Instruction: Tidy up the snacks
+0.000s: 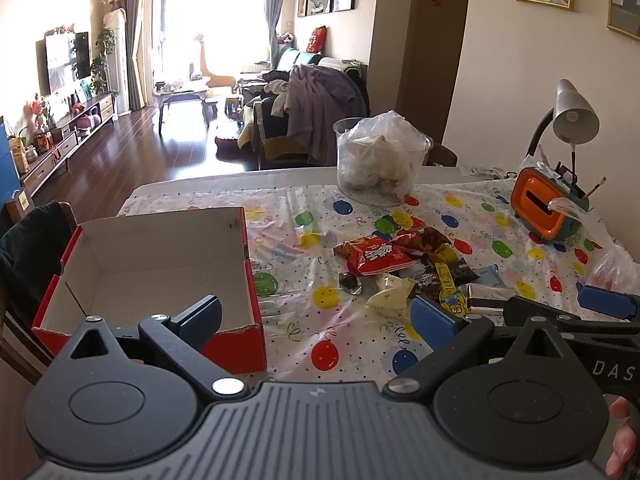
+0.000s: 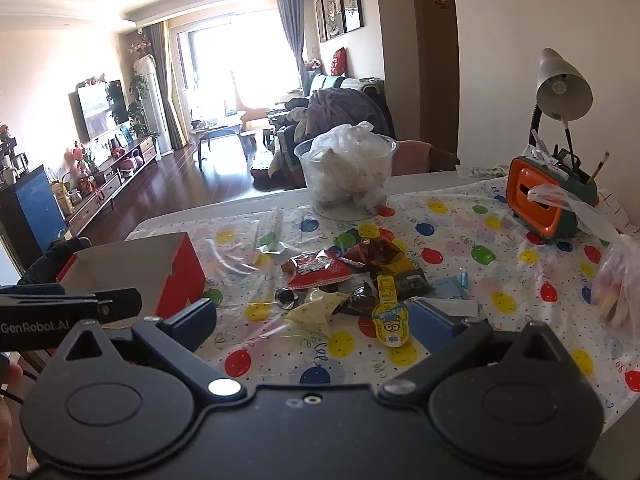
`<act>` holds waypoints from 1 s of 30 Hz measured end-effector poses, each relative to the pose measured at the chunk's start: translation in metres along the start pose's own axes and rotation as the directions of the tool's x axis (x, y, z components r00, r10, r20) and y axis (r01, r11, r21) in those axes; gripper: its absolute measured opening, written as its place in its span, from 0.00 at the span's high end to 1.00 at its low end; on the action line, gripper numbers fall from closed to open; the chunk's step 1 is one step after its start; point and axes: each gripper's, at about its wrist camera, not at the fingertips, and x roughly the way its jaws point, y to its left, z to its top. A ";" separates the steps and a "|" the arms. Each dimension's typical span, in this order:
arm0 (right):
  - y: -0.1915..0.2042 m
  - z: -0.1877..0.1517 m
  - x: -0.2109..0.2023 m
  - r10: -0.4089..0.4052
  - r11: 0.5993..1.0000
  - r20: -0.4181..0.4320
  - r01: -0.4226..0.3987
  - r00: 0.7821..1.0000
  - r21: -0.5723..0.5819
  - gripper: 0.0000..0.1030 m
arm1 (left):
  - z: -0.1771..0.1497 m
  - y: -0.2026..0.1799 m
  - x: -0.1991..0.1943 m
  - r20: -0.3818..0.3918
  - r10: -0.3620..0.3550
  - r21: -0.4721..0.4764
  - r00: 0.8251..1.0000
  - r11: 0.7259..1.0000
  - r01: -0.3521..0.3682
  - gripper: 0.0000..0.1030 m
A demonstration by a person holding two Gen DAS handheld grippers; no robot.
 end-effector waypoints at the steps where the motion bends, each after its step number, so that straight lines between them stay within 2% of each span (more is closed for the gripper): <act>1: 0.000 0.000 0.000 0.001 1.000 0.000 -0.001 1.000 -0.001 0.00 | 0.000 0.000 0.000 0.002 -0.002 0.001 1.000 1.000 0.002 0.01; 30: 0.006 -0.001 -0.003 -0.060 0.998 0.027 0.059 0.998 0.004 0.02 | 0.004 0.003 0.003 0.030 -0.067 0.037 0.997 0.997 0.066 0.01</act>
